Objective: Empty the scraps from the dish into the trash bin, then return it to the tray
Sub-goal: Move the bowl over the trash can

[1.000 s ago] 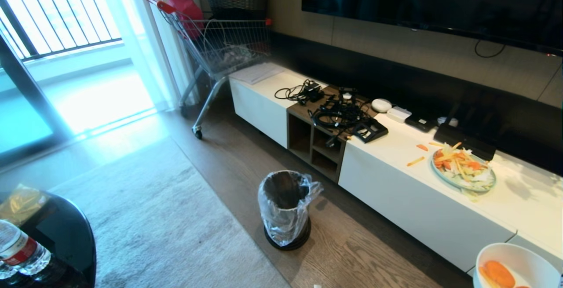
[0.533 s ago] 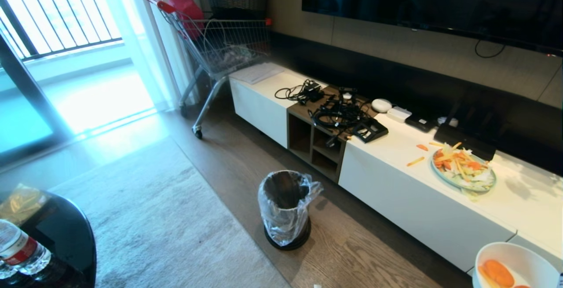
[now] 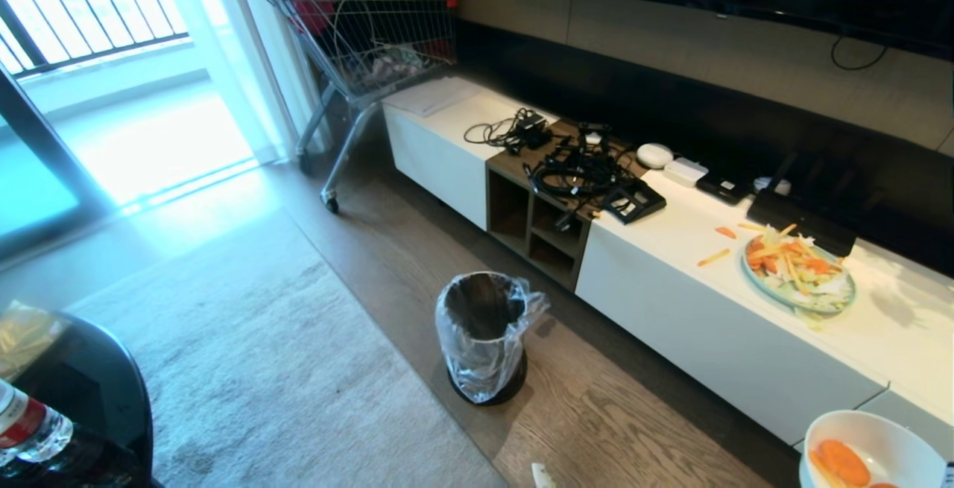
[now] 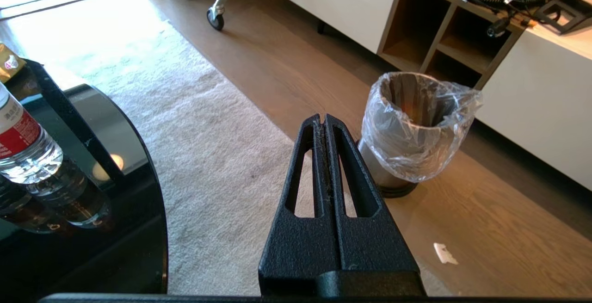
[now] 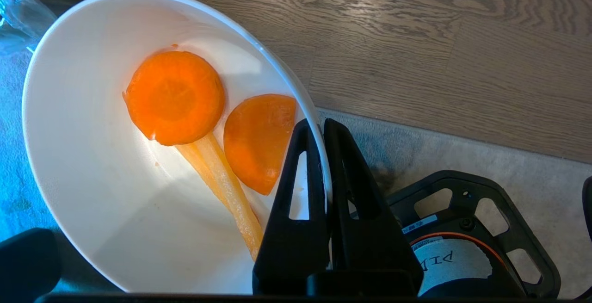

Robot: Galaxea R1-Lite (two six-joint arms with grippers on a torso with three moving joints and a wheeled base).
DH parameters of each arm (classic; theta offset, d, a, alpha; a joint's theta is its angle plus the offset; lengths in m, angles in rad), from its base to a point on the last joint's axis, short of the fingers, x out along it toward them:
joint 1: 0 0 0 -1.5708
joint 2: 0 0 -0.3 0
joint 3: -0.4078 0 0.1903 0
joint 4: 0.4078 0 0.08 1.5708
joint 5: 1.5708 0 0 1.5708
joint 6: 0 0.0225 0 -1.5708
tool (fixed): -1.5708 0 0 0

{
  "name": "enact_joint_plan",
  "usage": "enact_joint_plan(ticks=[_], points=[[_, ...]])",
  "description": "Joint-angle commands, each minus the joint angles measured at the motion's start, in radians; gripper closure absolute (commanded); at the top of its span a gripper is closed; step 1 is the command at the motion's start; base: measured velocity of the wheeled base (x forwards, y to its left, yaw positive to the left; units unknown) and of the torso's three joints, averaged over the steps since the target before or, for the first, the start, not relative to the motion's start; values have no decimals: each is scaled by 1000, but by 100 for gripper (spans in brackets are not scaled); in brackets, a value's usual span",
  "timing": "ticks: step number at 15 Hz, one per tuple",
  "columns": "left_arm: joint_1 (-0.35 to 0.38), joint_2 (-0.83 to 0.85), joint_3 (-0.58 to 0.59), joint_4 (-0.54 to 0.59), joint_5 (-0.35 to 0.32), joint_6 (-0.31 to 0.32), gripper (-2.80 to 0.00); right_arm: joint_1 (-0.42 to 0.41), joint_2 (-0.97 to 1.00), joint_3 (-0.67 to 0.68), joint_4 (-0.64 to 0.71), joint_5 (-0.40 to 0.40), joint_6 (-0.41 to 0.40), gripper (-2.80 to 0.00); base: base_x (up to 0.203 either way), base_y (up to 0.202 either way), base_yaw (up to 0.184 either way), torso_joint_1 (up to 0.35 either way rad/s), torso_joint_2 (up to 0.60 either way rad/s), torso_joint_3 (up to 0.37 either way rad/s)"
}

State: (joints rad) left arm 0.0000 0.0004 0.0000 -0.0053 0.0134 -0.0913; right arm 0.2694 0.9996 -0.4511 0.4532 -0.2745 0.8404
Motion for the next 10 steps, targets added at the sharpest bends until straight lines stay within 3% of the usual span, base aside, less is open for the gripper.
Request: enact_joint_plan(ticks=[1,10], points=[[0,0,0,-1,0,-1,0,2,2,-2,2,-2,5,0,0,0,0,2,2,-203],[0,0,0,-1,0,-1,0,1,6,-38,3,-2,-2,0,0,0,0,4,2,-197]])
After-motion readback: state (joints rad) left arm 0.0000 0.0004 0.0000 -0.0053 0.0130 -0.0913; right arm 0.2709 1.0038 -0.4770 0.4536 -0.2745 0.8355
